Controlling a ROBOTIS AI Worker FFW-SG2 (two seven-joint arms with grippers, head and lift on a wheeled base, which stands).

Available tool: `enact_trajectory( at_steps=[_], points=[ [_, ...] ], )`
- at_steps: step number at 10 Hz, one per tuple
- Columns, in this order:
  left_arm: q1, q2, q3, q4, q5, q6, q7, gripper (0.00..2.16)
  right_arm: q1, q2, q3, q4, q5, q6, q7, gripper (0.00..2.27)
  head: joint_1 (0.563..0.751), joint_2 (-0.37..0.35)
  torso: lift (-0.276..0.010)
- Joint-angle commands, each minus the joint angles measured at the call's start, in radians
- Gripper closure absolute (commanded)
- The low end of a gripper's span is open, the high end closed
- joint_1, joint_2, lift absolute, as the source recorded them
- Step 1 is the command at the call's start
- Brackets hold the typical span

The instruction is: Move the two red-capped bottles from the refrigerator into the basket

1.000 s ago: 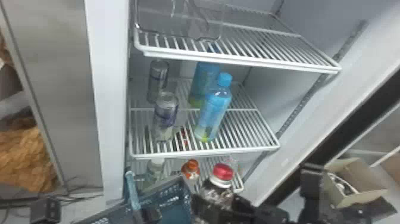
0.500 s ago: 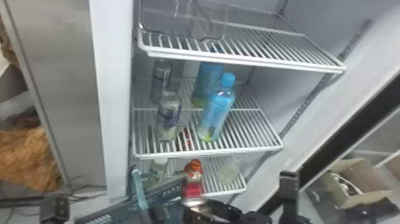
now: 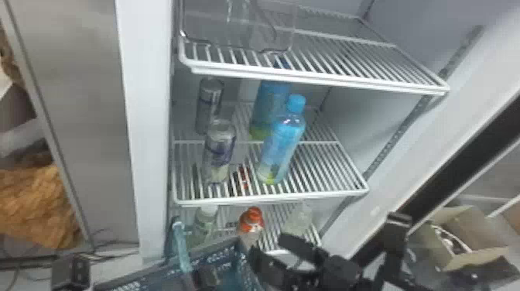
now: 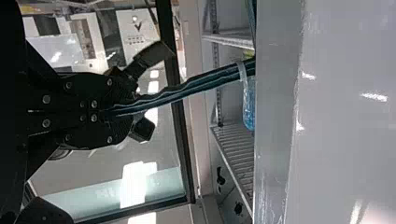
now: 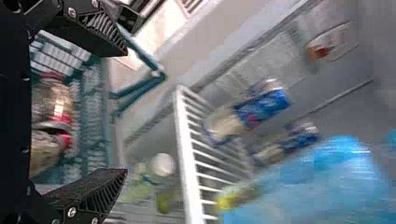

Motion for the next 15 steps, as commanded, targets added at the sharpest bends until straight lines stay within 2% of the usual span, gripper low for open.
enact_trajectory(
  at_steps=[1, 4, 6, 9, 10, 11, 15],
  points=[
    [0.006, -0.001, 0.01, 0.0, 0.0, 0.0, 0.0, 1.17, 0.043, 0.003, -0.026, -0.008, 0.022, -0.138, -0.001, 0.14, 0.695, -0.343, 0.0],
    [0.014, -0.005, 0.014, 0.0, 0.0, 0.0, 0.0, 1.17, 0.134, 0.025, -0.039, 0.041, 0.057, -0.373, -0.002, 0.14, 0.695, -0.35, 0.0],
    [0.016, -0.008, 0.016, 0.0, -0.002, 0.003, 0.0, 1.17, 0.198, 0.04, -0.043, 0.073, 0.103, -0.548, -0.038, 0.14, 0.695, -0.35, 0.0],
    [0.021, -0.013, 0.016, 0.0, -0.002, 0.008, 0.002, 1.17, 0.225, 0.057, -0.051, 0.249, 0.143, -0.889, -0.07, 0.14, 0.695, -0.35, 0.0],
    [0.023, -0.013, 0.016, 0.0, -0.002, 0.008, 0.003, 1.17, 0.247, 0.075, -0.055, 0.269, 0.159, -0.96, -0.095, 0.14, 0.695, -0.35, 0.0],
    [0.021, -0.013, 0.016, 0.0, -0.002, 0.008, 0.003, 1.17, 0.259, 0.088, -0.075, 0.271, 0.191, -0.975, -0.099, 0.14, 0.695, -0.35, 0.0],
    [0.019, -0.015, 0.012, 0.0, -0.002, 0.01, 0.006, 1.17, 0.283, 0.088, -0.081, 0.274, 0.245, -1.021, -0.098, 0.14, 0.695, -0.35, 0.0]
  ],
)
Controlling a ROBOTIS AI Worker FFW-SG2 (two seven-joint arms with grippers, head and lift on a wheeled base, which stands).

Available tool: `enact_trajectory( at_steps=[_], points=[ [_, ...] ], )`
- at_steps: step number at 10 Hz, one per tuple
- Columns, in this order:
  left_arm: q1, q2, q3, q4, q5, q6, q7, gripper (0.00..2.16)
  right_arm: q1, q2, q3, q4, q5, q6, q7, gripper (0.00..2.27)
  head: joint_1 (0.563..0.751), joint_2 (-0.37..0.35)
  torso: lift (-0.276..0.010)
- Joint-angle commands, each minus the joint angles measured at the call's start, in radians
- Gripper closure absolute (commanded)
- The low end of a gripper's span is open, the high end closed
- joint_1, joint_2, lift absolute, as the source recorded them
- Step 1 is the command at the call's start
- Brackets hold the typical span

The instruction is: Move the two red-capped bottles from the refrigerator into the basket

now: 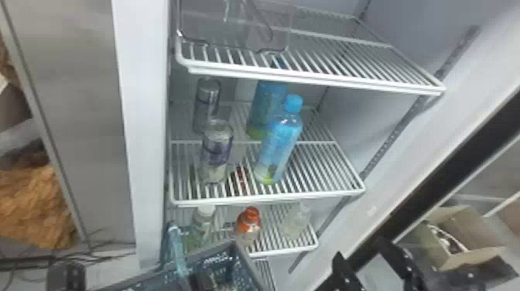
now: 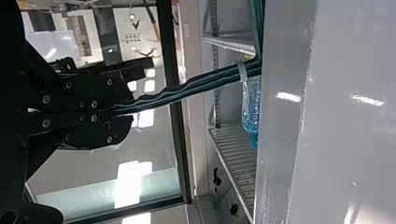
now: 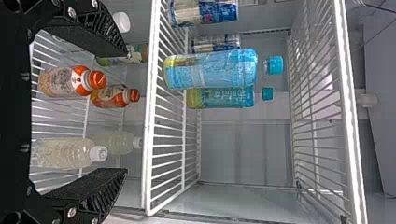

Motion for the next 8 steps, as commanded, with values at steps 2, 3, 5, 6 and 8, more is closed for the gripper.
enact_trajectory(
  at_steps=[2, 3, 5, 6, 8],
  points=[
    [-0.003, 0.002, -0.003, 0.0, 0.0, 0.0, 0.002, 1.17, 0.005, 0.002, 0.001, -0.008, 0.02, -0.002, 0.001, 0.14, 0.695, -0.35, 0.0],
    [-0.003, 0.003, -0.005, 0.0, 0.0, 0.003, 0.004, 1.17, 0.005, 0.002, 0.003, -0.006, 0.018, -0.002, 0.001, 0.14, 0.695, -0.35, 0.0],
    [0.0, 0.005, -0.009, 0.0, 0.0, 0.005, 0.004, 1.17, -0.005, 0.002, 0.003, 0.014, 0.014, 0.0, -0.001, 0.14, 0.695, -0.35, 0.0],
    [0.0, 0.005, -0.011, 0.002, 0.0, 0.005, 0.004, 1.17, -0.009, 0.002, 0.003, 0.021, 0.012, -0.002, -0.001, 0.14, 0.695, -0.35, 0.0],
    [0.0, 0.005, -0.011, 0.002, 0.0, 0.005, 0.004, 1.17, -0.014, 0.002, 0.003, 0.028, 0.01, 0.0, -0.001, 0.14, 0.695, -0.35, 0.0]
  ],
)
